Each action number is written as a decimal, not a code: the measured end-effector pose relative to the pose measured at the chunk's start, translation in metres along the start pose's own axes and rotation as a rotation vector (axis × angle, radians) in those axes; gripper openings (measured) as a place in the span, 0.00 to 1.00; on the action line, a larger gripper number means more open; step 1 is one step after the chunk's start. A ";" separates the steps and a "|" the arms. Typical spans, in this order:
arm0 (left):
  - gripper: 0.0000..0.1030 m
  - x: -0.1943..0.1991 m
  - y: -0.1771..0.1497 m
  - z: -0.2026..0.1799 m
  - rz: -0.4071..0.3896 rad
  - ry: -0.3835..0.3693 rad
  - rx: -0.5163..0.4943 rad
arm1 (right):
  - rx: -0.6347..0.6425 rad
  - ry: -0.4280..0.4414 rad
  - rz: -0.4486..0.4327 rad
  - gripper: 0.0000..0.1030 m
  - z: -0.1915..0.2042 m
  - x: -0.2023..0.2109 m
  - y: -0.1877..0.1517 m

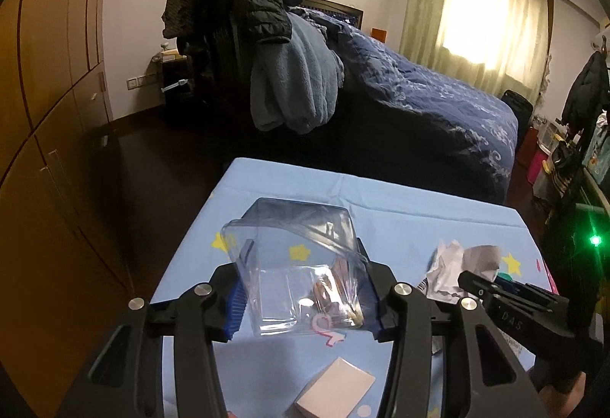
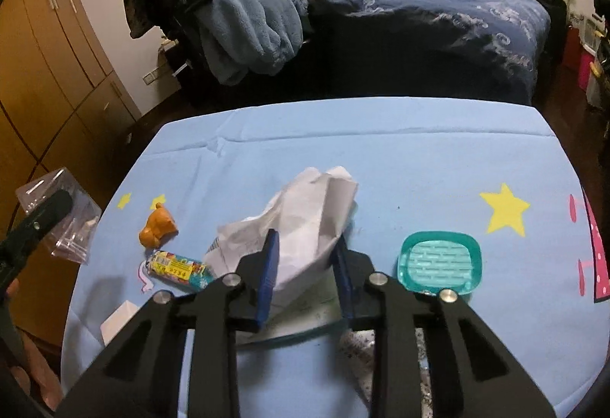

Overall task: Collect trash
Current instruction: 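Carry the plastic box and white paper over the wastebasket with both tools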

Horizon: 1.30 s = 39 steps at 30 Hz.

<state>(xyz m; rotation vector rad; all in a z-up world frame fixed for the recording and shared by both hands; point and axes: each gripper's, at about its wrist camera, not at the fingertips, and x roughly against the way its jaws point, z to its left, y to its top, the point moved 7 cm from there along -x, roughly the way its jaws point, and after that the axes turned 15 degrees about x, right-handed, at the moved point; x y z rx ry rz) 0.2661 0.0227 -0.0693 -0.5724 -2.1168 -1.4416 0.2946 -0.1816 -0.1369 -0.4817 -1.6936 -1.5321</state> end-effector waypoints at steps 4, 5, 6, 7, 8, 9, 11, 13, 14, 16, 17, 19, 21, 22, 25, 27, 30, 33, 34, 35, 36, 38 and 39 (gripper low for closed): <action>0.48 0.005 -0.005 -0.001 0.003 -0.012 -0.006 | 0.025 -0.012 -0.041 0.12 0.006 0.018 -0.002; 0.48 0.007 -0.006 -0.002 0.002 -0.015 -0.008 | 0.027 -0.013 -0.051 0.13 0.006 0.023 -0.003; 0.48 0.009 -0.008 -0.003 0.002 -0.018 -0.009 | 0.030 -0.012 -0.064 0.13 0.007 0.030 -0.004; 0.48 0.012 -0.009 -0.004 0.000 -0.022 -0.011 | 0.033 -0.011 -0.075 0.12 0.008 0.036 -0.005; 0.49 0.014 -0.010 -0.005 -0.001 -0.024 -0.012 | 0.034 -0.009 -0.080 0.12 0.008 0.039 -0.005; 0.49 0.016 -0.012 -0.007 -0.001 -0.026 -0.013 | 0.034 -0.003 -0.085 0.12 0.009 0.045 -0.007; 0.49 0.022 -0.014 -0.010 -0.004 -0.034 -0.016 | 0.029 0.005 -0.095 0.12 0.009 0.055 -0.011; 0.49 0.032 -0.018 -0.013 -0.010 -0.045 -0.023 | 0.023 0.016 -0.108 0.12 0.008 0.068 -0.017; 0.49 0.036 -0.020 -0.015 -0.014 -0.050 -0.027 | 0.024 0.017 -0.113 0.12 0.008 0.074 -0.020; 0.49 0.043 -0.024 -0.018 -0.017 -0.060 -0.032 | 0.030 0.011 -0.126 0.12 0.007 0.089 -0.028; 0.49 0.046 -0.026 -0.021 -0.018 -0.066 -0.035 | 0.031 0.008 -0.134 0.12 0.006 0.098 -0.034; 0.49 0.053 -0.033 -0.028 -0.016 -0.084 -0.046 | 0.034 0.004 -0.142 0.13 0.004 0.110 -0.044; 0.49 0.059 -0.041 -0.039 -0.010 -0.101 -0.064 | 0.033 -0.004 -0.151 0.12 -0.001 0.123 -0.055; 0.49 0.062 -0.046 -0.046 -0.006 -0.113 -0.074 | 0.030 -0.014 -0.155 0.12 -0.005 0.130 -0.061; 0.49 0.070 -0.060 -0.070 0.005 -0.155 -0.110 | 0.007 -0.031 -0.164 0.12 -0.020 0.147 -0.078; 0.49 0.074 -0.070 -0.091 0.015 -0.192 -0.139 | -0.017 -0.053 -0.168 0.12 -0.035 0.158 -0.091; 0.49 0.081 -0.088 -0.128 0.030 -0.258 -0.195 | -0.061 -0.092 -0.170 0.13 -0.061 0.175 -0.112; 0.49 0.084 -0.104 -0.162 0.053 -0.323 -0.237 | -0.113 -0.143 -0.174 0.12 -0.091 0.193 -0.133; 0.49 0.085 -0.111 -0.175 0.064 -0.348 -0.253 | -0.133 -0.158 -0.176 0.13 -0.101 0.200 -0.140; 0.49 0.086 -0.117 -0.188 0.074 -0.373 -0.269 | -0.150 -0.172 -0.178 0.13 -0.110 0.205 -0.146; 0.49 0.086 -0.123 -0.199 0.086 -0.394 -0.283 | -0.171 -0.201 -0.183 0.13 -0.123 0.214 -0.155; 0.49 0.086 -0.133 -0.218 0.111 -0.439 -0.302 | -0.193 -0.245 -0.190 0.13 -0.140 0.227 -0.167; 0.49 0.085 -0.142 -0.233 0.137 -0.476 -0.315 | -0.207 -0.271 -0.194 0.13 -0.151 0.234 -0.174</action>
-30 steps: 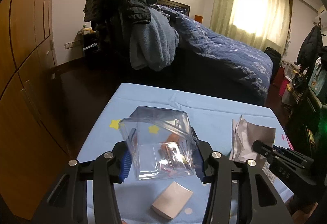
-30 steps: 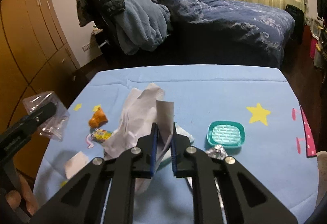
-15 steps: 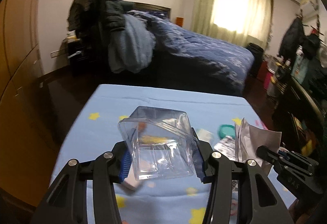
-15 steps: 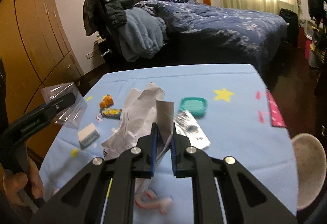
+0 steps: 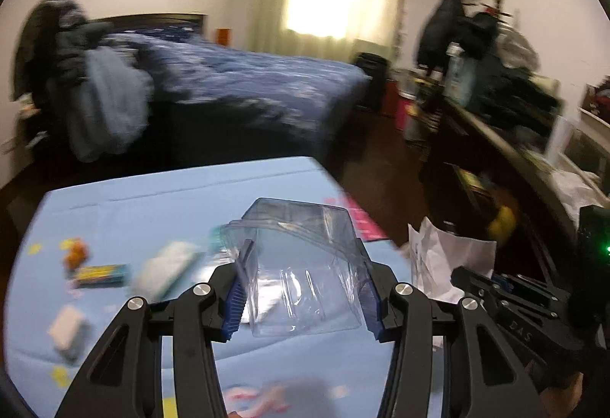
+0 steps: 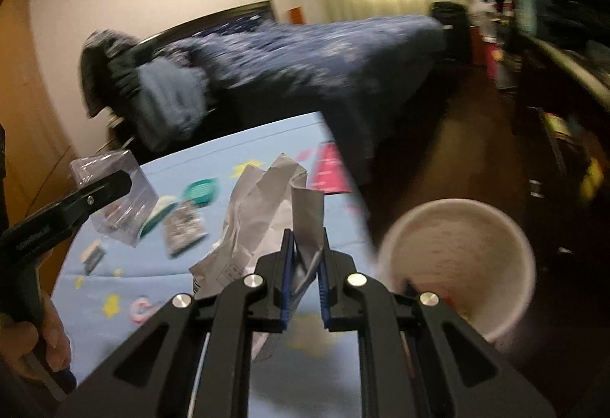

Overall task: Collect trash
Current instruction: 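Carry the plastic box and white paper over the wastebasket with both tools, then open both tools to drop the box and paper into the wastebasket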

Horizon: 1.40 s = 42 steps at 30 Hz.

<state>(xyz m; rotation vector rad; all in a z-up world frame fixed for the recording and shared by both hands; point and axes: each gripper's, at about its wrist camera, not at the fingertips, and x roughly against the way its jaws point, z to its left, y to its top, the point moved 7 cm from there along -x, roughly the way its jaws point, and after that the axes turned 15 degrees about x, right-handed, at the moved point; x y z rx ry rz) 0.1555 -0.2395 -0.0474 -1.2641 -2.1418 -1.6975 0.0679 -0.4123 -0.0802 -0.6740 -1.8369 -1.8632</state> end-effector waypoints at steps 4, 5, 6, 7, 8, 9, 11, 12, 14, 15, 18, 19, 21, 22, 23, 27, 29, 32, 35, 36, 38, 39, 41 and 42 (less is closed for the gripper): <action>0.49 -0.023 -0.005 -0.042 0.048 -0.087 -0.034 | -0.052 -0.088 -0.012 0.13 -0.049 0.014 -0.012; 0.49 -0.028 -0.006 -0.052 0.056 -0.101 -0.043 | -0.063 -0.108 -0.014 0.13 -0.060 0.017 -0.015; 0.49 -0.035 -0.008 -0.069 0.065 -0.130 -0.062 | -0.076 -0.134 -0.013 0.13 -0.072 0.020 -0.019; 0.49 -0.038 -0.010 -0.081 0.070 -0.142 -0.075 | -0.087 -0.156 -0.012 0.13 -0.084 0.021 -0.022; 0.49 -0.043 -0.012 -0.091 0.073 -0.148 -0.090 | -0.099 -0.171 -0.010 0.13 -0.093 0.021 -0.025; 0.49 -0.050 -0.014 -0.105 0.077 -0.160 -0.114 | -0.113 -0.185 -0.007 0.13 -0.103 0.022 -0.029; 0.49 -0.063 -0.019 -0.128 0.086 -0.172 -0.148 | -0.134 -0.214 0.002 0.13 -0.122 0.023 -0.037; 0.49 -0.073 -0.023 -0.143 0.093 -0.184 -0.166 | -0.144 -0.231 0.008 0.13 -0.132 0.023 -0.042; 0.50 -0.084 -0.028 -0.159 0.097 -0.192 -0.188 | -0.154 -0.258 0.022 0.13 -0.147 0.019 -0.049; 0.50 -0.094 -0.033 -0.169 0.107 -0.200 -0.201 | -0.158 -0.273 0.030 0.13 -0.155 0.015 -0.053; 0.52 -0.113 -0.041 -0.185 0.132 -0.205 -0.214 | -0.168 -0.300 0.055 0.13 -0.173 0.002 -0.061; 0.53 -0.119 -0.043 -0.189 0.139 -0.205 -0.216 | -0.171 -0.301 0.059 0.13 -0.175 -0.002 -0.062; 0.60 -0.128 -0.046 -0.192 0.140 -0.197 -0.216 | -0.175 -0.305 0.072 0.13 -0.182 -0.011 -0.066; 0.61 -0.130 -0.046 -0.193 0.143 -0.197 -0.216 | -0.173 -0.312 0.080 0.13 -0.185 -0.016 -0.068; 0.62 -0.133 -0.047 -0.193 0.146 -0.195 -0.214 | -0.170 -0.317 0.086 0.14 -0.185 -0.019 -0.069; 0.68 -0.142 -0.047 -0.192 0.167 -0.195 -0.200 | -0.162 -0.323 0.099 0.17 -0.187 -0.032 -0.074; 0.69 -0.143 -0.048 -0.193 0.168 -0.200 -0.195 | -0.161 -0.318 0.095 0.22 -0.186 -0.033 -0.075; 0.70 -0.139 -0.045 -0.191 0.163 -0.205 -0.185 | -0.157 -0.326 0.091 0.30 -0.187 -0.033 -0.076; 0.71 -0.131 -0.039 -0.184 0.149 -0.207 -0.166 | -0.163 -0.324 0.086 0.31 -0.186 -0.029 -0.076; 0.72 -0.124 -0.036 -0.177 0.140 -0.203 -0.154 | -0.166 -0.321 0.082 0.32 -0.184 -0.026 -0.075; 0.74 -0.115 -0.031 -0.165 0.130 -0.187 -0.136 | -0.170 -0.314 0.075 0.33 -0.179 -0.019 -0.071; 0.76 -0.107 -0.028 -0.155 0.121 -0.172 -0.128 | -0.170 -0.303 0.066 0.35 -0.173 -0.013 -0.068; 0.78 -0.088 -0.022 -0.129 0.077 -0.113 -0.116 | -0.159 -0.276 0.034 0.46 -0.158 -0.002 -0.059; 0.81 -0.082 -0.019 -0.120 0.061 -0.086 -0.111 | -0.142 -0.263 0.013 0.49 -0.146 0.004 -0.052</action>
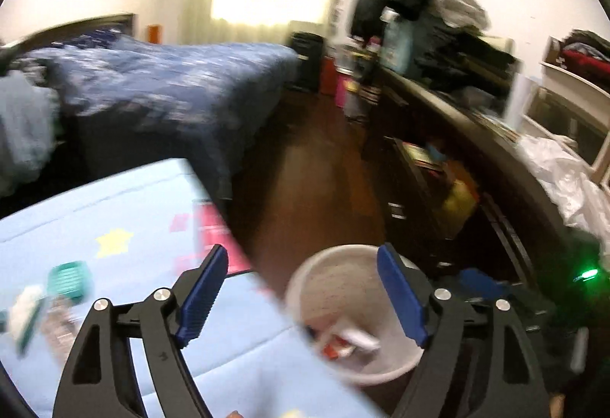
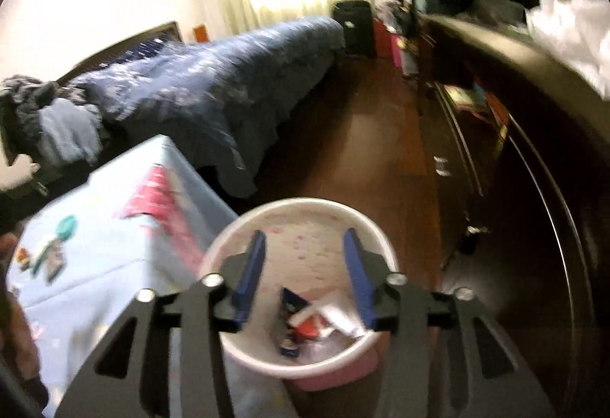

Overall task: Collect trash
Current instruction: 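Open both tools to drop the box and paper into the wastebasket, then grasp the small white box with the left tool while the right tool grasps the foil blister pack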

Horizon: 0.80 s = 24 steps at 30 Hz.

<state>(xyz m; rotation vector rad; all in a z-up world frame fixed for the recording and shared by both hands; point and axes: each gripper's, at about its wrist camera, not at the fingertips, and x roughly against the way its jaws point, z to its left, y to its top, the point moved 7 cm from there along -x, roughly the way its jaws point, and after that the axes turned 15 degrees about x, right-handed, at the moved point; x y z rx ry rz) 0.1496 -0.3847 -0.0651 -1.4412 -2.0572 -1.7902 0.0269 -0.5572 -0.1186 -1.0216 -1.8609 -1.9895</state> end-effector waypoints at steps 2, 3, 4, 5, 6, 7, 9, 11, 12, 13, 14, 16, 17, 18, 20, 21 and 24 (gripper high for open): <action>0.83 0.023 0.000 0.030 -0.028 0.067 0.027 | 0.035 0.028 -0.037 0.57 0.023 0.016 0.009; 0.83 0.030 0.000 0.041 -0.033 0.087 0.037 | 0.057 0.049 -0.057 0.59 0.038 0.025 0.014; 0.84 0.041 0.000 0.057 -0.044 0.119 0.055 | 0.078 0.074 -0.071 0.62 0.053 0.031 0.018; 0.86 0.055 -0.001 0.077 -0.060 0.159 0.076 | 0.095 0.098 -0.081 0.64 0.067 0.036 0.021; 0.88 0.066 -0.002 0.093 -0.075 0.192 0.091 | 0.115 0.130 -0.088 0.65 0.084 0.041 0.024; 0.88 0.075 -0.002 0.106 -0.086 0.220 0.101 | 0.134 0.159 -0.093 0.67 0.100 0.045 0.026; 0.90 0.101 -0.004 0.144 -0.120 0.310 0.135 | 0.169 0.209 -0.097 0.70 0.130 0.050 0.028; 0.91 0.119 -0.006 0.171 -0.140 0.363 0.165 | 0.207 0.247 -0.096 0.71 0.157 0.053 0.030; 0.92 0.132 -0.008 0.191 -0.150 0.392 0.186 | 0.229 0.267 -0.091 0.71 0.173 0.053 0.030; 0.93 0.138 -0.009 0.201 -0.156 0.410 0.197 | 0.249 0.287 -0.083 0.71 0.188 0.052 0.031; 0.93 0.145 -0.010 0.214 -0.161 0.434 0.208 | 0.261 0.302 -0.076 0.71 0.199 0.051 0.031; 0.93 0.155 -0.014 0.241 -0.161 0.497 0.225 | 0.292 0.344 -0.056 0.71 0.226 0.049 0.032; 0.93 0.158 -0.017 0.251 -0.156 0.519 0.231 | 0.305 0.359 -0.049 0.71 0.236 0.047 0.033; 0.93 0.160 -0.020 0.264 -0.150 0.539 0.241 | 0.327 0.374 -0.040 0.71 0.250 0.046 0.034; 0.93 0.162 -0.023 0.283 -0.139 0.557 0.263 | 0.352 0.386 -0.031 0.71 0.266 0.042 0.035; 0.93 0.162 -0.026 0.294 -0.133 0.567 0.275 | 0.368 0.392 -0.023 0.71 0.274 0.040 0.035; 0.93 0.156 -0.031 0.314 -0.105 0.581 0.281 | 0.398 0.408 0.006 0.71 0.294 0.028 0.038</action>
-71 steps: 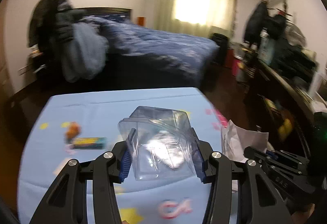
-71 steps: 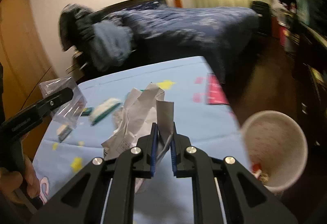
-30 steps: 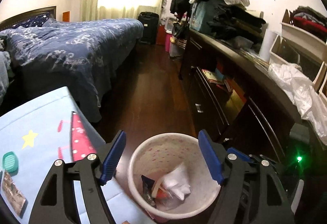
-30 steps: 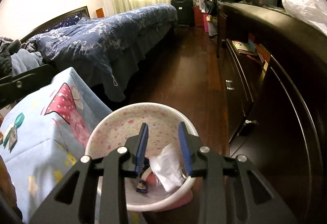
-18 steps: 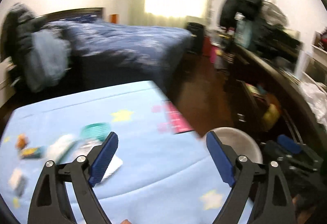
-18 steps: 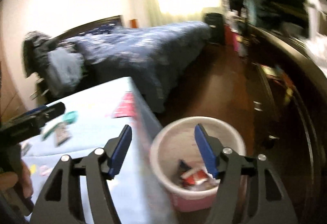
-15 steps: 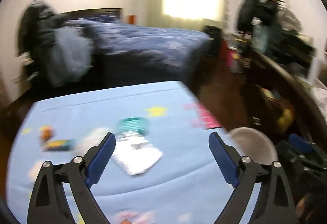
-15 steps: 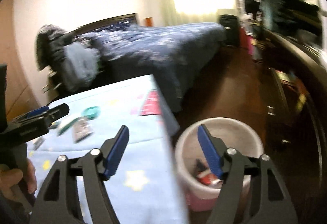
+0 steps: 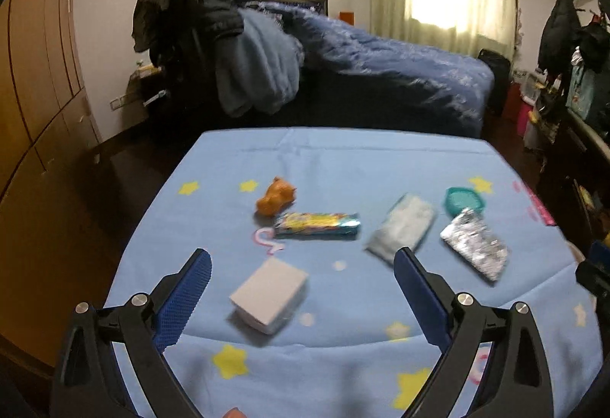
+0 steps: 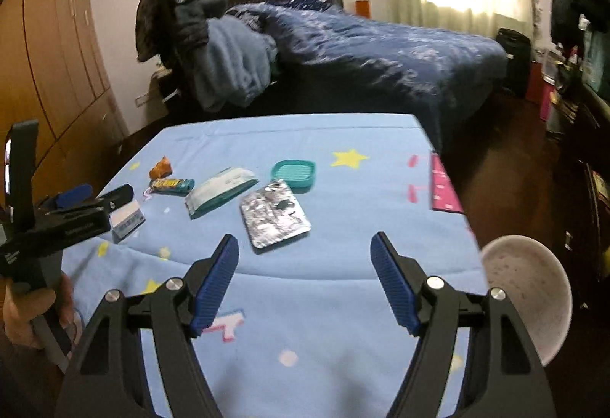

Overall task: Collect trash
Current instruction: 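Grasp the small white box with the left tool while the right tool grasps the foil blister pack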

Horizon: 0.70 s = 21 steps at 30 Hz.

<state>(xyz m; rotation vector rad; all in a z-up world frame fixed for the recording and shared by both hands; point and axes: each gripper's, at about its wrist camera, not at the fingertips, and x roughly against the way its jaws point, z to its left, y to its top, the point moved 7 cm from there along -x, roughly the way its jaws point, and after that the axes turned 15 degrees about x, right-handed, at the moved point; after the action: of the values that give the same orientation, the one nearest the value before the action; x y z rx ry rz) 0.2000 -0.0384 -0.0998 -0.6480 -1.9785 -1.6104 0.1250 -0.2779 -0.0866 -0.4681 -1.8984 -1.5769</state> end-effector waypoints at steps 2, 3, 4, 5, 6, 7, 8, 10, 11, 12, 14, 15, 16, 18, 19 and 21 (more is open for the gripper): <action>0.93 -0.009 -0.003 0.005 0.017 0.010 -0.006 | 0.010 0.006 0.016 0.71 0.003 -0.010 0.003; 0.93 -0.013 -0.004 0.009 0.024 0.013 -0.010 | 0.018 0.008 0.030 0.71 0.005 -0.017 0.006; 0.93 -0.016 -0.005 0.012 0.029 0.016 -0.011 | 0.023 0.011 0.034 0.71 0.007 -0.021 0.007; 0.93 -0.020 -0.006 0.015 0.035 0.020 -0.014 | 0.028 0.012 0.040 0.71 0.008 -0.025 0.008; 0.93 -0.023 -0.007 0.017 0.043 0.024 -0.019 | 0.036 0.011 0.050 0.71 0.010 -0.030 0.010; 0.93 -0.026 -0.008 0.018 0.048 0.027 -0.022 | 0.043 0.014 0.056 0.71 0.011 -0.035 0.011; 0.93 -0.028 -0.009 0.019 0.051 0.029 -0.024 | 0.047 0.017 0.062 0.71 0.012 -0.040 0.013; 0.93 -0.032 -0.010 0.021 0.064 0.031 -0.026 | 0.055 0.029 0.078 0.71 0.017 -0.052 0.016; 0.93 -0.034 -0.011 0.022 0.078 0.022 -0.020 | 0.057 0.035 0.084 0.71 0.018 -0.057 0.017; 0.91 -0.034 -0.011 0.023 0.083 0.017 -0.014 | 0.061 0.042 0.091 0.71 0.021 -0.063 0.019; 0.85 -0.036 -0.010 0.024 0.090 0.027 -0.016 | 0.069 0.043 0.104 0.71 0.023 -0.073 0.021; 0.77 -0.037 -0.012 0.025 0.099 0.039 -0.029 | 0.075 0.045 0.112 0.71 0.024 -0.078 0.023; 0.71 -0.039 -0.013 0.024 0.110 0.040 -0.035 | 0.078 0.048 0.117 0.71 0.025 -0.081 0.024; 0.51 -0.044 -0.016 0.025 0.144 0.038 -0.037 | 0.086 0.054 0.131 0.71 0.028 -0.090 0.026; 0.51 -0.046 -0.017 0.025 0.156 0.036 -0.033 | 0.091 0.056 0.140 0.71 0.029 -0.094 0.026; 0.47 -0.044 -0.017 0.027 0.154 0.031 -0.025 | 0.103 0.055 0.150 0.71 0.031 -0.101 0.027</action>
<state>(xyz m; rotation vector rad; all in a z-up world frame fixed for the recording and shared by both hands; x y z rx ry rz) 0.2205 -0.0172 -0.1457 -0.7613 -1.8419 -1.5453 0.2097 -0.2307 -0.1354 -0.5056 -1.8475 -1.3752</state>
